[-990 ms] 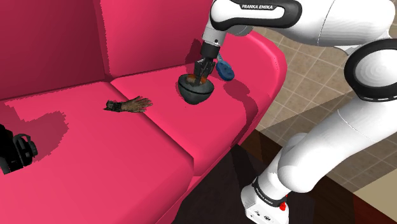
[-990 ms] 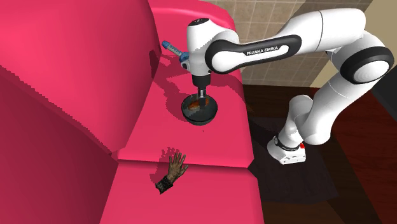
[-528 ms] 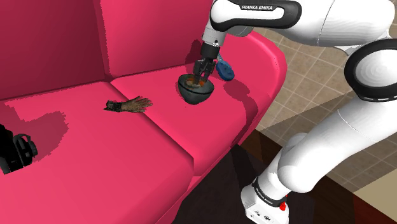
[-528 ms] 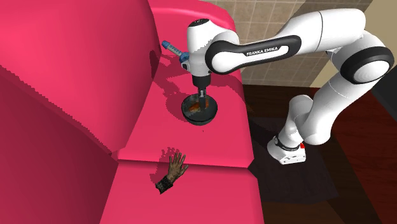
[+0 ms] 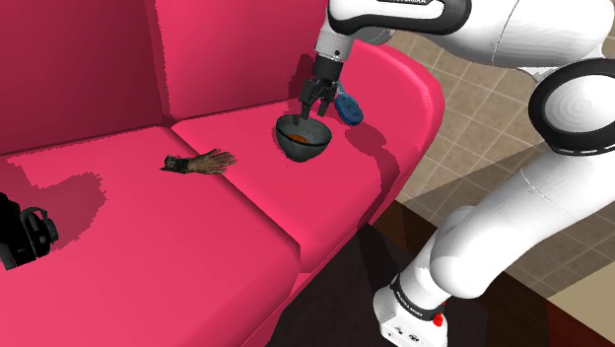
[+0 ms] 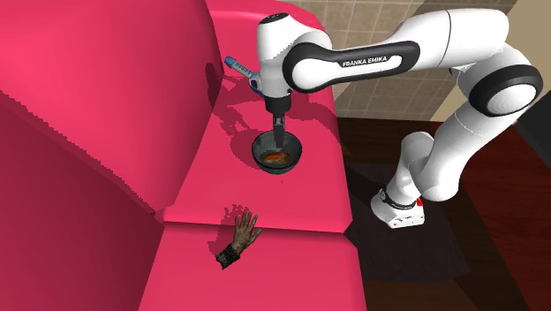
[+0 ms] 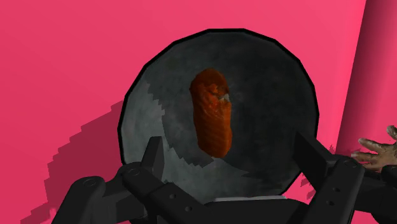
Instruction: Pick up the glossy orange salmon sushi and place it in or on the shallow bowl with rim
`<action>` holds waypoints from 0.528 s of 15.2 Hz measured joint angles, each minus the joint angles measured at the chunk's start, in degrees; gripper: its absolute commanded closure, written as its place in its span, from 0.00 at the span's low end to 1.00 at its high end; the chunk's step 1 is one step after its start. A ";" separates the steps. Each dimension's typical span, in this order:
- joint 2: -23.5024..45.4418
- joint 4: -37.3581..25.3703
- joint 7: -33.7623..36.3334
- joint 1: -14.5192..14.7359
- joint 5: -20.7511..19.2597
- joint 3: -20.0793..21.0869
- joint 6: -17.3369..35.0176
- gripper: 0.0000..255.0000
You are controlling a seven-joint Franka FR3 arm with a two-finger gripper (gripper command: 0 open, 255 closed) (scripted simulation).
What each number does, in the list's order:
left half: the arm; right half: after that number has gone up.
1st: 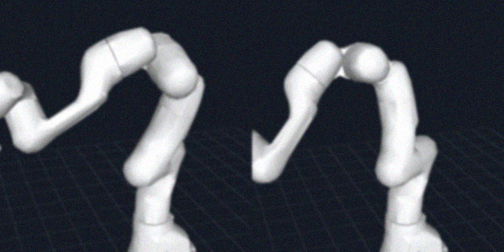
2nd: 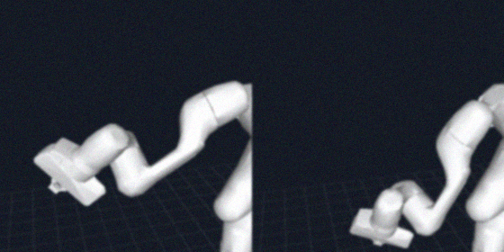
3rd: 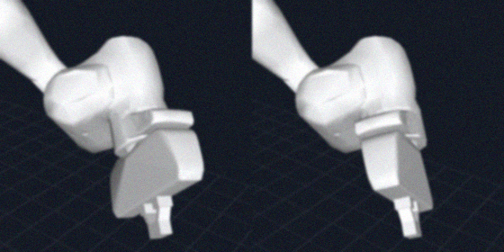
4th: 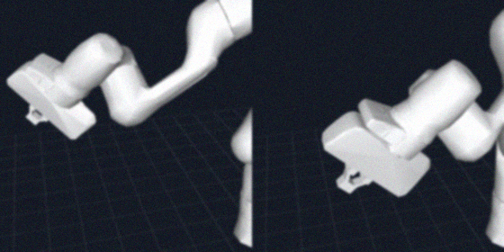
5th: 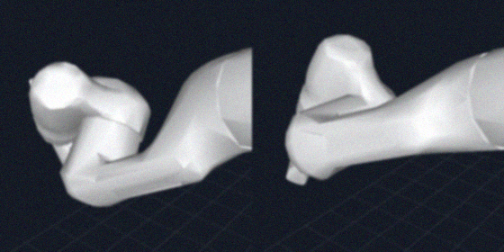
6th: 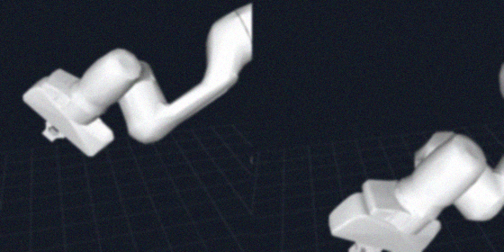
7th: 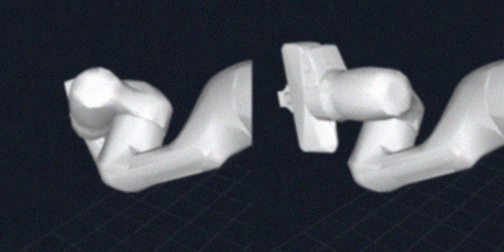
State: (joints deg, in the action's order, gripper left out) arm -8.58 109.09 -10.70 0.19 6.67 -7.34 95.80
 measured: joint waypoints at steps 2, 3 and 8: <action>-0.25 -2.26 -0.03 -0.14 -0.11 -0.19 -2.52 0.00; -0.17 -2.80 0.05 -0.13 -0.10 -0.18 -2.98 0.00; -0.07 -3.40 0.04 -0.15 -0.10 -0.22 -3.54 0.00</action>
